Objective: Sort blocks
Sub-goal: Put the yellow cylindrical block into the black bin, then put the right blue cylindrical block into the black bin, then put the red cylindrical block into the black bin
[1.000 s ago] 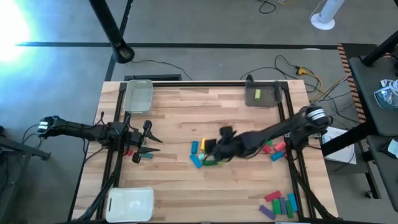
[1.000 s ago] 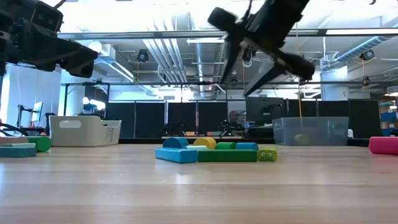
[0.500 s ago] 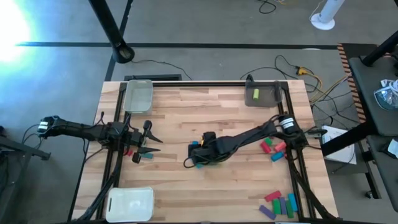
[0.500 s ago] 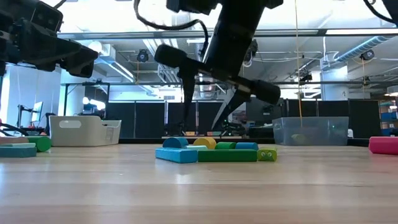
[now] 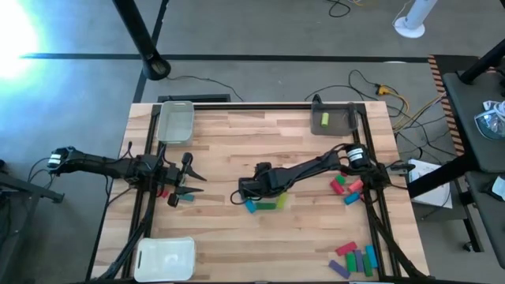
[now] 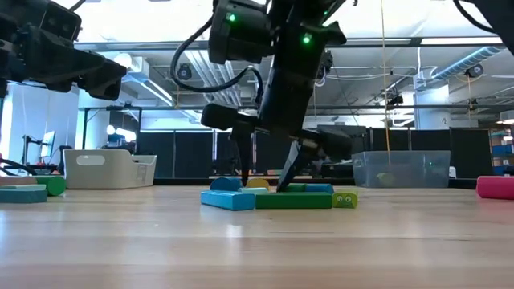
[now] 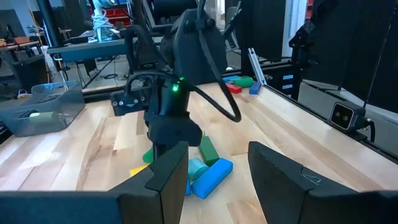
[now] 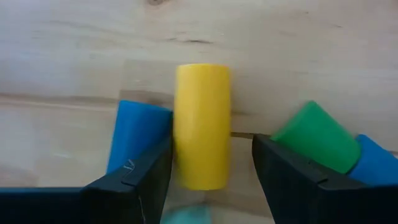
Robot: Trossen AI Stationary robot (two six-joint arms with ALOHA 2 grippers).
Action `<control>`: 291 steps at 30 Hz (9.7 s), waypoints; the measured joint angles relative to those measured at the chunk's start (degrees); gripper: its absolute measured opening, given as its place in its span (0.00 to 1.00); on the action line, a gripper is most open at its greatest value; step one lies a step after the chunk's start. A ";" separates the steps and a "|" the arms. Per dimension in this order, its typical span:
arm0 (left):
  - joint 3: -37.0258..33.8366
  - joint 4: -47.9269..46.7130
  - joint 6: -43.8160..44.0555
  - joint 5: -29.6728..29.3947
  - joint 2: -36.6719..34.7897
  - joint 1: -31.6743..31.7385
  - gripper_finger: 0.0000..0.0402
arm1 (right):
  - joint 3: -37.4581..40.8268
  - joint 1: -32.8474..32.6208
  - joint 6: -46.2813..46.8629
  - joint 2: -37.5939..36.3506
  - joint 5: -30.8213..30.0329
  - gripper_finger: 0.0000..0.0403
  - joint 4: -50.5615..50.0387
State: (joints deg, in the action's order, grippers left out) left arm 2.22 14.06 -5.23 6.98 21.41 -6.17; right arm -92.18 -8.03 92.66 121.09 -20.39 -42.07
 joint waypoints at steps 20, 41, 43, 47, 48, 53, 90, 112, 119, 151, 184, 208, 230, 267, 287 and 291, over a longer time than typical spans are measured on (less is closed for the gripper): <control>0.00 0.00 0.02 -0.02 0.00 0.01 0.38 | 0.17 5.37 -18.28 -3.33 1.36 0.30 -9.48; 0.00 0.00 0.01 -0.02 0.00 0.00 0.38 | 18.99 43.08 -43.42 -32.99 -6.98 0.30 -21.11; 0.00 0.00 0.00 -0.02 0.00 0.02 0.38 | 22.14 47.23 -45.91 -33.40 -3.70 0.30 -16.96; 0.00 0.00 0.02 -0.02 0.00 0.01 0.38 | 26.03 54.35 -47.85 -32.74 -1.36 0.31 -14.32; 0.00 0.00 0.02 -0.02 0.00 0.02 0.38 | 26.51 55.84 -48.36 -32.48 -1.06 0.31 -13.96; 0.00 0.00 0.02 -0.02 0.00 0.01 0.38 | 28.39 60.84 -52.27 -31.81 0.78 0.30 -9.67; 0.00 0.00 0.02 -0.02 0.00 0.00 0.38 | 30.86 53.20 -66.28 -43.12 6.65 0.66 -8.74; 0.00 0.00 0.01 -0.02 0.00 0.01 0.38 | 33.24 1.75 -75.00 -52.78 25.67 0.60 -40.14; 0.00 0.00 0.02 -0.02 0.00 0.02 0.38 | 39.49 -8.23 -76.87 -52.80 29.53 0.57 -30.72; 0.00 0.00 0.00 -0.01 0.00 0.00 0.38 | 63.71 -16.85 -64.09 -52.82 28.63 0.46 -9.72; 0.00 0.00 0.01 0.00 0.00 0.01 0.38 | 25.21 17.33 -22.64 -52.73 4.21 0.31 -12.17; 0.00 0.02 0.02 -0.02 0.00 0.02 0.38 | 30.00 66.43 -51.47 -32.06 14.92 0.31 -2.52; 0.00 0.02 0.01 -0.42 0.00 0.01 0.38 | 29.88 68.81 -55.89 -23.95 15.69 0.43 1.71; 0.00 0.00 0.00 -0.46 0.00 0.02 0.38 | 33.45 10.68 -60.75 -54.65 24.49 0.53 -43.40; 0.00 0.02 0.02 -0.44 0.00 0.02 0.38 | 51.93 9.66 -29.26 -53.60 32.37 0.58 -20.04; 0.00 0.00 0.02 -0.44 0.00 0.00 0.38 | 53.24 9.69 -30.26 -51.82 32.13 0.58 -19.40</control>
State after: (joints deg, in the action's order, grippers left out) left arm 2.22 14.06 -5.21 6.54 21.41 -6.17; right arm -38.94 1.66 62.40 69.27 11.75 -61.46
